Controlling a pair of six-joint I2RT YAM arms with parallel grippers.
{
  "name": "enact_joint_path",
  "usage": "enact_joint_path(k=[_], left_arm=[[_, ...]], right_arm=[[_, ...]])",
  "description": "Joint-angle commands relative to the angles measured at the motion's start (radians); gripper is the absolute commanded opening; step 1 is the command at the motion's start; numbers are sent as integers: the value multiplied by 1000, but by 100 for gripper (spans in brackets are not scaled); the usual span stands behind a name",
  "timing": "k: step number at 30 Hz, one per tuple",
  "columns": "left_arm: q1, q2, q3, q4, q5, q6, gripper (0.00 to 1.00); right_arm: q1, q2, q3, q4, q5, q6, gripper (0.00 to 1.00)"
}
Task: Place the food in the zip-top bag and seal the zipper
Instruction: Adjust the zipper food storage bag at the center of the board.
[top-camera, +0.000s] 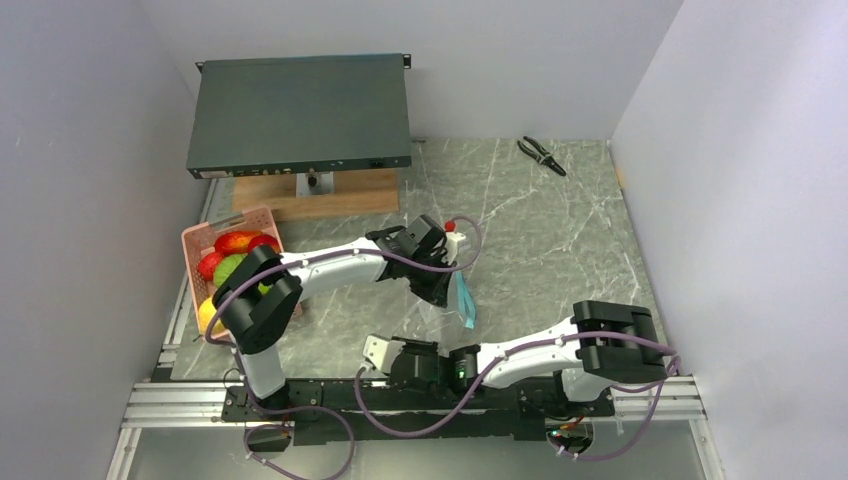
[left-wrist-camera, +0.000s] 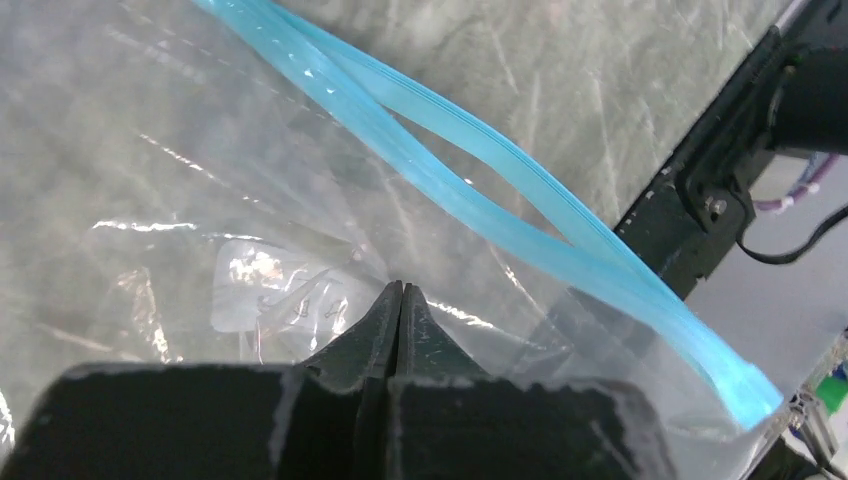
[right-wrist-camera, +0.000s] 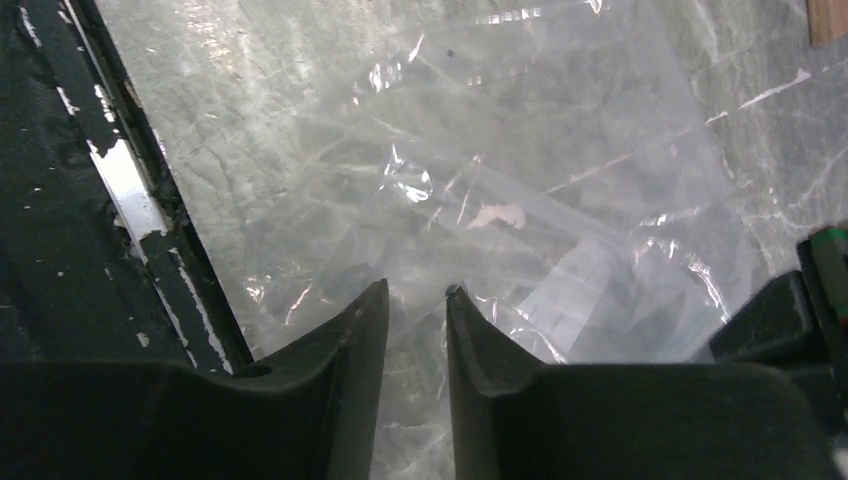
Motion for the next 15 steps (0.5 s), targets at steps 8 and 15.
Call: enact_joint_path(k=[8,15], left_arm=[[103,-217,-163,119,-128,22,0],[125,-336,-193,109,-212,64,0]], right_arm=[[-111,-199,-118,23,-71,405,92],[-233,-463,-217,-52,-166,604,100]])
